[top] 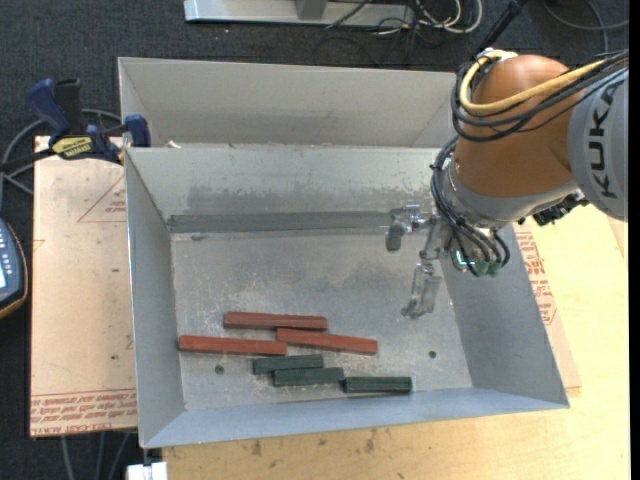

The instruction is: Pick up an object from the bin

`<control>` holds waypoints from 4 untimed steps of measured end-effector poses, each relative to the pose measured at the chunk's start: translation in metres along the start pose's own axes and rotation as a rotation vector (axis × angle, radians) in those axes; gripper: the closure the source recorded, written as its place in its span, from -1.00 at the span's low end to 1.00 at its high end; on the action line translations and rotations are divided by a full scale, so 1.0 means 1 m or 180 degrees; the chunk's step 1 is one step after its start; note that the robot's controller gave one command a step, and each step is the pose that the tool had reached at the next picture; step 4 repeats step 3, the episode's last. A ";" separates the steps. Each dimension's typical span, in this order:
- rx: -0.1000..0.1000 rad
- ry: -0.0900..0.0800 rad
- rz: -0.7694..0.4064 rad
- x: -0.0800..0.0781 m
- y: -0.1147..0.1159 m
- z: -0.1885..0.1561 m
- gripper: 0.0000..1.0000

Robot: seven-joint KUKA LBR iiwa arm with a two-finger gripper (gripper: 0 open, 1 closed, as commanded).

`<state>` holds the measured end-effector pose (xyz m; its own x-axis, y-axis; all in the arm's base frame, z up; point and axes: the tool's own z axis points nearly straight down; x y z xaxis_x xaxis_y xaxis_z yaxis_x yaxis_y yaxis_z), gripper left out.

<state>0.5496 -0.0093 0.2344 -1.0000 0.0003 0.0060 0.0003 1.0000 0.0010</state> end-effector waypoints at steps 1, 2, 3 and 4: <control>-0.0002 -0.0002 -0.0851 0.017 0.036 0.163 -1.00; 0.0002 -0.0021 -0.0847 0.015 0.036 0.160 1.00; 0.0014 -0.0056 -0.1055 0.002 0.005 -0.002 1.00; 0.0014 -0.0056 -0.1055 0.002 0.005 -0.002 1.00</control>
Offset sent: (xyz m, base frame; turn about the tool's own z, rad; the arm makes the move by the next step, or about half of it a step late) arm -0.0161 0.0352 -0.1592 -0.2683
